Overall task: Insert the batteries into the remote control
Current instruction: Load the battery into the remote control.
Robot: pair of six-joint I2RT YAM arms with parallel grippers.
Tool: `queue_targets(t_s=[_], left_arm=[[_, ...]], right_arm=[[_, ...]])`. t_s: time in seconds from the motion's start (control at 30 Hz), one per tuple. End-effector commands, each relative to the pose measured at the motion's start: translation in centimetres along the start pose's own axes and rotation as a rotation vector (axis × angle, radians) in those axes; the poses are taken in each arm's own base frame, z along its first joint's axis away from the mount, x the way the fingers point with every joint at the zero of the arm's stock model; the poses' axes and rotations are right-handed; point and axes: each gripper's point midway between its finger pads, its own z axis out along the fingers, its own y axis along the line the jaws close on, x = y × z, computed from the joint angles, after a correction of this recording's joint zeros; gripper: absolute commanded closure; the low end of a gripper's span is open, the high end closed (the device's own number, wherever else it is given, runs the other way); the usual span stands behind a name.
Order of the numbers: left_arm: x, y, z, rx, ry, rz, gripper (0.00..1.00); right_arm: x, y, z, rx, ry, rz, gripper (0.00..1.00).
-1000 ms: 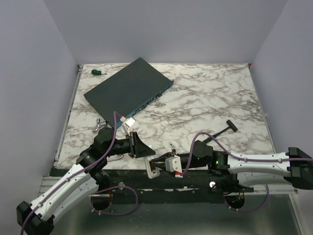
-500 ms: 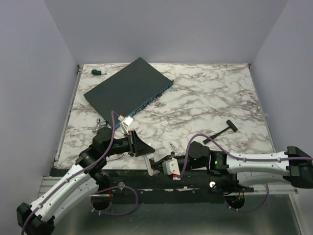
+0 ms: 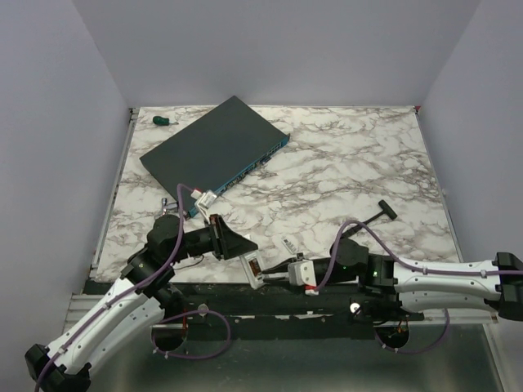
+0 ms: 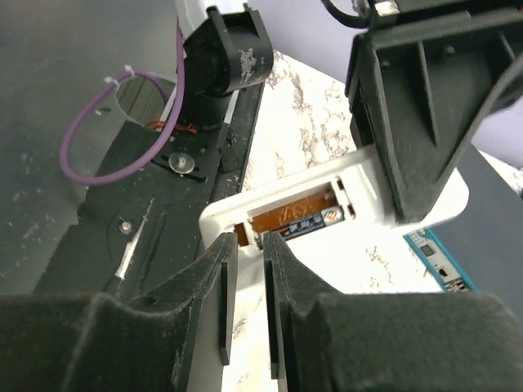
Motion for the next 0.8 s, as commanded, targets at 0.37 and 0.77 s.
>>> queue_targets(t_s=[0.37, 0.77], left_arm=[[-3.3, -2.2, -2.5, 0.107, -0.281, 0.405, 1.0], [-3.4, -2.1, -3.0, 0.103, -0.311, 0.419, 1.0]], right_arm=[[-1.2, -2.2, -1.8, 0.248, -0.092, 0.442, 0.57], [1.1, -8.4, -4.8, 0.719, -0.07, 0.726, 0.41]])
